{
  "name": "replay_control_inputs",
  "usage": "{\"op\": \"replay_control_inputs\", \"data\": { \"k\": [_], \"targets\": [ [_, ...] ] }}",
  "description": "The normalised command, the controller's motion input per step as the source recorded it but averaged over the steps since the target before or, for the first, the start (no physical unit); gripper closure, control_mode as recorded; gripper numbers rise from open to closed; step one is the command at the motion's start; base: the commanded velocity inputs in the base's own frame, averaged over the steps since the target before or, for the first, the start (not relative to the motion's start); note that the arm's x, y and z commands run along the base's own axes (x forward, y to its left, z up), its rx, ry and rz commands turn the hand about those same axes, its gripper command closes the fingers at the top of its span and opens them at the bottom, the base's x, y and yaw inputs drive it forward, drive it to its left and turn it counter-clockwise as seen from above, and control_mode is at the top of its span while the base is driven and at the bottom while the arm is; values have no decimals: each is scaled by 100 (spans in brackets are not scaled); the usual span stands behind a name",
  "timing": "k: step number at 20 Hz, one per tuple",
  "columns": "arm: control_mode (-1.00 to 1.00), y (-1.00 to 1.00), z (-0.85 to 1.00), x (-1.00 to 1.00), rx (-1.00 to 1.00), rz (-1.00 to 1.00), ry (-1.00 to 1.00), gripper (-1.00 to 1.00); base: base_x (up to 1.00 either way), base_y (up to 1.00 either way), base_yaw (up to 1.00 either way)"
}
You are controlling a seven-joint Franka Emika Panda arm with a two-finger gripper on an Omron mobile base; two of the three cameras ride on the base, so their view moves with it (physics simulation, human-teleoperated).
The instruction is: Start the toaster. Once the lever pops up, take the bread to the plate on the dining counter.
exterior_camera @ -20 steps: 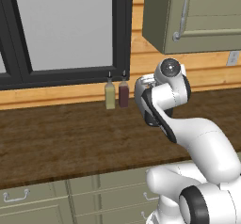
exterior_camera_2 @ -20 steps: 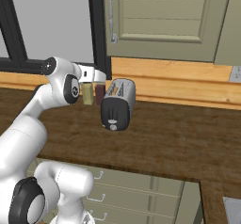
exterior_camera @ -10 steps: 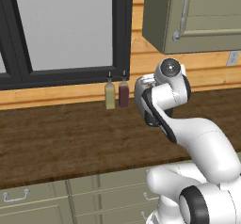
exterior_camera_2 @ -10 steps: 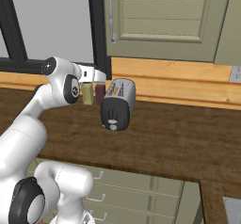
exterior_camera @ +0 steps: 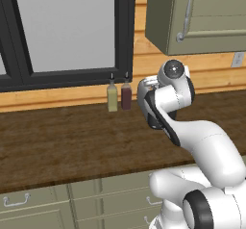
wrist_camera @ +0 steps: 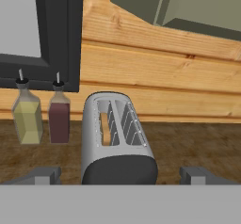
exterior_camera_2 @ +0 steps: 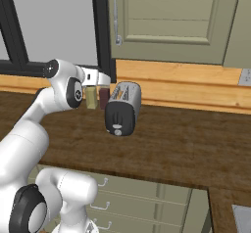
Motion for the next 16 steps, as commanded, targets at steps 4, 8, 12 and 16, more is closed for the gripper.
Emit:
{"op": "replay_control_inputs", "data": {
  "k": [4, 8, 12, 16],
  "targets": [
    [-100, 0, 0, 0, 0, 0, 0, -100, 0, 0, 0],
    [-100, 0, 0, 0, 0, 0, 0, -100, 0, 0, 0],
    [-100, 0, 0, 0, 0, 0, 0, -100, 0, 0, 0],
    [-100, 0, 0, 0, 0, 0, 0, -100, 0, 0, 0]
  ]
}}
